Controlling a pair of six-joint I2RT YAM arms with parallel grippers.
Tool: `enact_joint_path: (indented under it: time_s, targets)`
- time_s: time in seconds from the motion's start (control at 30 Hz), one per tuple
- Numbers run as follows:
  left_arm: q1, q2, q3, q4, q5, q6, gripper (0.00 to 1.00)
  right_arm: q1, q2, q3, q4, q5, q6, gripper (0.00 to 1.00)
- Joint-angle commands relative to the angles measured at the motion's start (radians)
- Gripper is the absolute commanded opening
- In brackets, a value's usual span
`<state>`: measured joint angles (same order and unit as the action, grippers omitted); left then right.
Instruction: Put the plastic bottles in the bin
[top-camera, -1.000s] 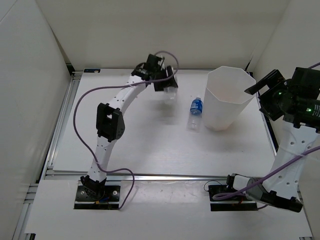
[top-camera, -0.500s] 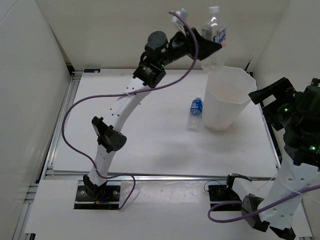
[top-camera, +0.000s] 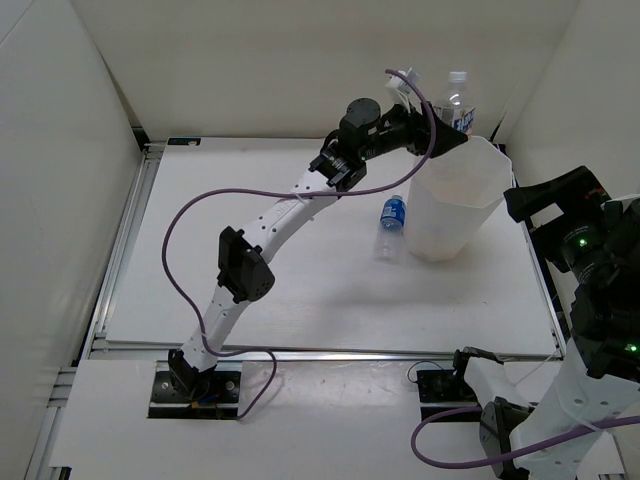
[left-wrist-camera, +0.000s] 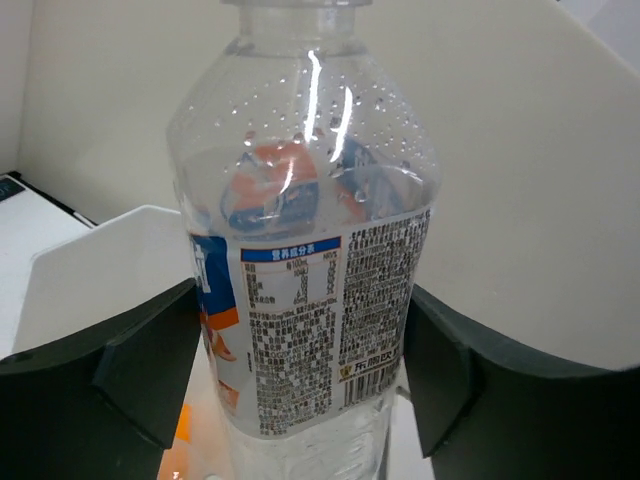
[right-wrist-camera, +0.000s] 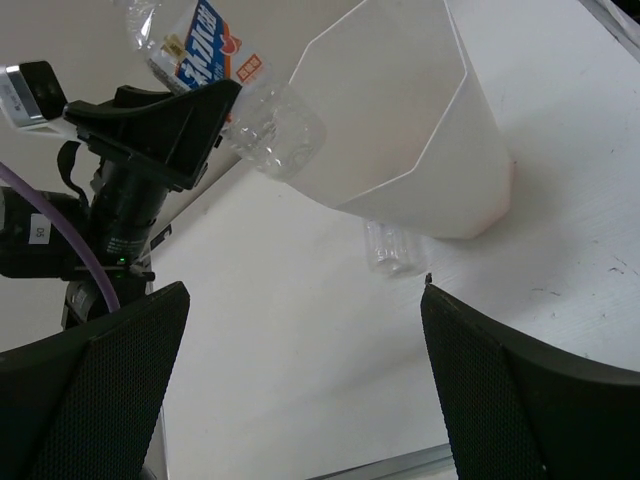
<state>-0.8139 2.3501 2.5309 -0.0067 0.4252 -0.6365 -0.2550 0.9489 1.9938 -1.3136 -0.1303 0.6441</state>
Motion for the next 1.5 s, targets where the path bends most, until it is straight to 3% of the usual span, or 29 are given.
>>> enact_joint_path:
  time_s: [0.0, 0.07, 0.23, 0.43, 0.63, 0.8, 0.9, 1.03, 1.23, 1.47]
  targets:
    - [-0.008, -0.047, -0.014, 0.05, -0.02, 0.024, 0.88, 0.0, -0.004, 0.008, 0.005, 0.009, -0.015, 1.0]
    - [-0.008, -0.063, -0.032, 0.027, -0.02, 0.056, 1.0, 0.0, -0.004, 0.008, 0.014, 0.009, -0.006, 1.0]
    - [0.004, -0.159, -0.084, -0.042, -0.02, 0.158, 1.0, 0.0, -0.004, -0.013, 0.024, 0.0, 0.003, 1.0]
    - [0.097, -0.454, -0.467, -0.079, -0.207, 0.255, 1.0, 0.0, -0.015, -0.05, 0.054, -0.009, 0.012, 1.0]
    - [0.14, -0.546, -0.667, -0.102, -0.179, 0.33, 1.0, 0.0, -0.035, -0.118, 0.096, -0.032, 0.023, 1.0]
    - [0.16, -0.627, -1.005, -0.111, -0.144, 0.371, 1.0, 0.0, -0.024, -0.147, 0.105, -0.032, 0.023, 1.0]
    - [0.16, -0.641, -1.116, -0.111, -0.144, 0.324, 1.0, 0.0, -0.033, -0.159, 0.126, -0.032, 0.023, 1.0]
    - [0.17, -0.528, -1.1, -0.111, -0.144, 0.264, 1.0, 0.0, -0.024, -0.159, 0.126, -0.041, 0.023, 1.0]
    - [0.223, -0.338, -0.928, -0.111, 0.043, 0.186, 1.0, 0.0, -0.015, -0.141, 0.126, -0.042, -0.009, 1.0]
    - [0.211, -0.129, -0.663, -0.232, -0.018, 0.22, 1.0, 0.0, -0.015, -0.095, 0.097, 0.015, -0.041, 1.0]
